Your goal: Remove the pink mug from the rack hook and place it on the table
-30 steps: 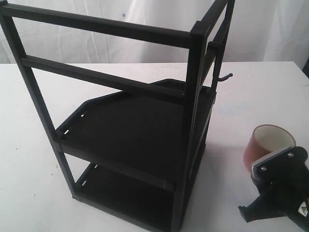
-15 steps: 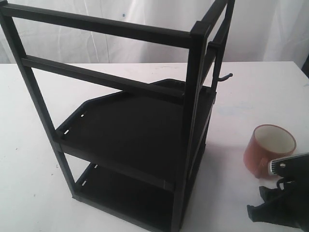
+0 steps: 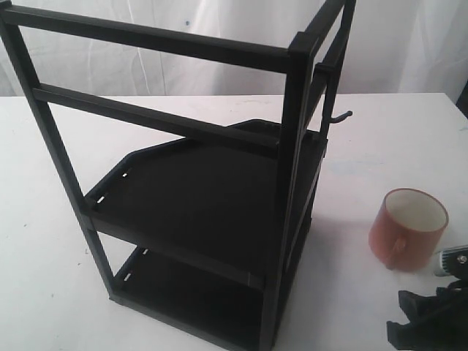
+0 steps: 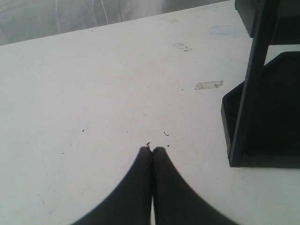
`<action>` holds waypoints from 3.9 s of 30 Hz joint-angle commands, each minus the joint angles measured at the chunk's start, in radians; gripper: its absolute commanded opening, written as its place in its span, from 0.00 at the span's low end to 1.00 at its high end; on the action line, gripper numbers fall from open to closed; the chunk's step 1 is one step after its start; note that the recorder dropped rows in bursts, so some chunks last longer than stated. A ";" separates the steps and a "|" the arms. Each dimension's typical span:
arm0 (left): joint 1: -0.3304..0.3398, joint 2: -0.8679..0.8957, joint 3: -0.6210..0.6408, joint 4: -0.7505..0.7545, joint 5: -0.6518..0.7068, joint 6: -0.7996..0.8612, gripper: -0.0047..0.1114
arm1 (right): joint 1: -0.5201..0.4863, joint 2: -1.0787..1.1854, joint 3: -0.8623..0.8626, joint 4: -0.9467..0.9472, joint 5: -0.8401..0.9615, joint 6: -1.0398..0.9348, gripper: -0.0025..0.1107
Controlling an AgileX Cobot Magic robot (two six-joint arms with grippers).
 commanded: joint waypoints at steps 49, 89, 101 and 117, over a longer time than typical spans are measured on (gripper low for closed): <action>0.002 -0.005 0.005 -0.006 -0.001 -0.002 0.04 | -0.220 -1.126 0.006 -0.006 0.592 -0.152 0.02; 0.002 -0.005 0.005 -0.006 -0.001 -0.002 0.04 | -0.261 -1.134 0.006 -0.366 0.564 0.162 0.02; 0.002 -0.005 0.005 -0.006 -0.001 -0.002 0.04 | -0.261 -1.134 0.006 -0.361 0.576 0.162 0.02; 0.002 -0.005 0.005 -0.006 -0.001 -0.002 0.04 | -0.261 -1.134 0.006 -0.361 0.576 0.162 0.02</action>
